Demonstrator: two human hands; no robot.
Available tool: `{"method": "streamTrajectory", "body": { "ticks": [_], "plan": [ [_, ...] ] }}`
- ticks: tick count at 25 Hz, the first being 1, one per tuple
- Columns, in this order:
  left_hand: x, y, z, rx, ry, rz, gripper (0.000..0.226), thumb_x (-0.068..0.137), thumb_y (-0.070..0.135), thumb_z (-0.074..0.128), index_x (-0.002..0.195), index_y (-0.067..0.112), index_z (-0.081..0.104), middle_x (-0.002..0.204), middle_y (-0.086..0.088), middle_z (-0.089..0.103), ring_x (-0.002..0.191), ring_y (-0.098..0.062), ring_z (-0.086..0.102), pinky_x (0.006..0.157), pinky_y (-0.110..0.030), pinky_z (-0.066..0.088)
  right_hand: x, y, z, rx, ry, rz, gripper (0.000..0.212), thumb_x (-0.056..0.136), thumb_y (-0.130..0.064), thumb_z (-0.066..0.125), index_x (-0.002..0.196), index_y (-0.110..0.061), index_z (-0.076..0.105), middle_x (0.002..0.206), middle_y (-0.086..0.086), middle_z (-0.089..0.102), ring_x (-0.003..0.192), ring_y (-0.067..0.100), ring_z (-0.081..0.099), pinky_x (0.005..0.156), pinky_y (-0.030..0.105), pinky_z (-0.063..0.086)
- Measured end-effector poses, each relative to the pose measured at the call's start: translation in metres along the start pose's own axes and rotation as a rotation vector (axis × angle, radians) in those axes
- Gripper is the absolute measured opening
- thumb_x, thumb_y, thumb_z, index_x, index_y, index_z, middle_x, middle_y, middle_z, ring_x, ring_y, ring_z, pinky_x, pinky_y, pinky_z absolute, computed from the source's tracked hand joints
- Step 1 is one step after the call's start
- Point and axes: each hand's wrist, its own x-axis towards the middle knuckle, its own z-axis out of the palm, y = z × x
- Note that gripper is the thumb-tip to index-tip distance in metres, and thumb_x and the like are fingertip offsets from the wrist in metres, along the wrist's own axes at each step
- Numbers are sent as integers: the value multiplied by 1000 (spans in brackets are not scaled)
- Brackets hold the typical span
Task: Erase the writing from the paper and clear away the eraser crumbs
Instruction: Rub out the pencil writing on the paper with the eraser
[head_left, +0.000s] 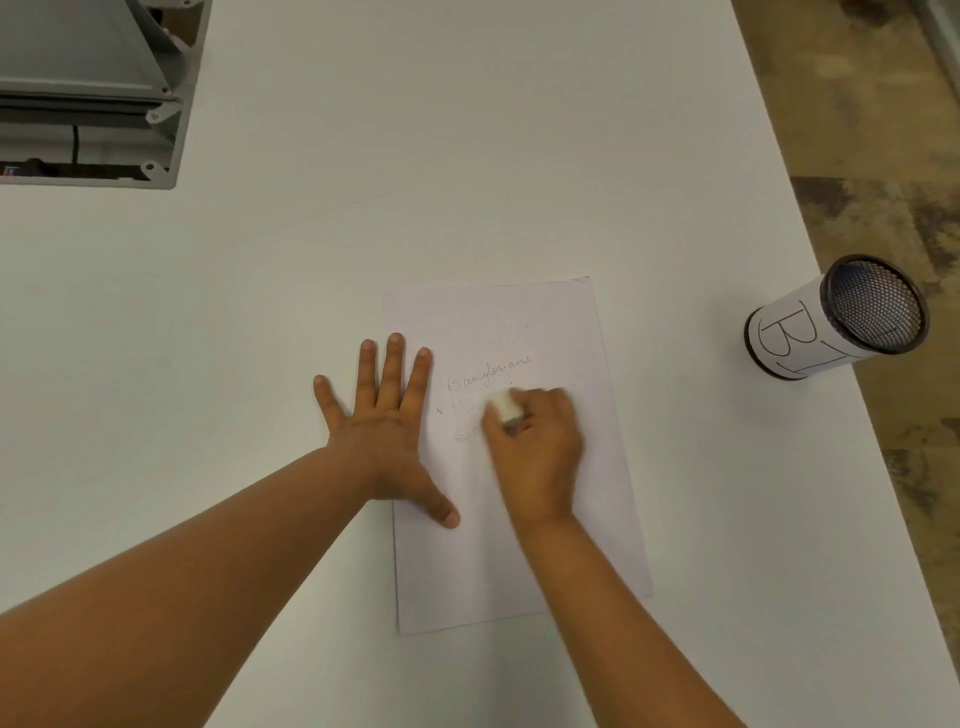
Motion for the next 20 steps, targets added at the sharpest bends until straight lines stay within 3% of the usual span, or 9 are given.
{"method": "streamTrajectory", "body": {
  "ticks": [3,6,8,10,12,16,20],
  "plan": [
    [0,-1,0,0,8,-10,160,25,83,66,111,30,-57,116,2,-66,114,-25,-56,96,-66,-22,-13,-6,-1,-12,-153,-135,20,73,-13,73,87,-3,63,84,12,57,66,24,59,58,29,52],
    [0,-1,0,-11,9,2,159,25,84,66,109,31,-58,113,4,-67,113,-25,-56,94,-65,-23,21,8,-15,3,39,49,18,72,-11,73,83,-3,62,84,13,57,69,26,58,64,41,54],
    [0,-1,1,-6,11,7,159,25,84,66,109,31,-58,115,4,-67,115,-25,-55,95,-65,-23,11,-1,-5,7,62,57,17,71,-9,73,83,-4,62,84,12,57,69,24,58,64,36,53],
    [0,-1,1,-1,12,-1,159,25,84,66,110,30,-57,117,3,-65,117,-26,-54,96,-66,-22,-15,-15,10,-29,-71,-81,18,71,-11,73,84,-4,63,84,12,58,68,23,58,60,27,49],
    [0,-1,0,-5,11,-4,159,25,84,66,111,30,-57,117,3,-65,117,-26,-54,95,-65,-22,-6,-12,4,-35,-117,-98,19,72,-13,73,86,-4,64,85,13,58,68,23,58,60,27,48],
    [-1,0,0,-8,5,5,159,26,83,67,111,30,-56,116,3,-65,116,-26,-54,95,-65,-22,25,1,-7,-32,78,90,17,73,-12,71,85,-3,63,86,13,58,73,25,59,61,26,44],
    [-2,0,0,1,10,-3,158,27,82,67,111,29,-56,120,1,-64,117,-26,-53,96,-66,-21,-16,-15,15,-66,-125,-98,19,73,-16,72,87,-6,63,86,11,58,70,21,57,60,22,42]
  ]
}}
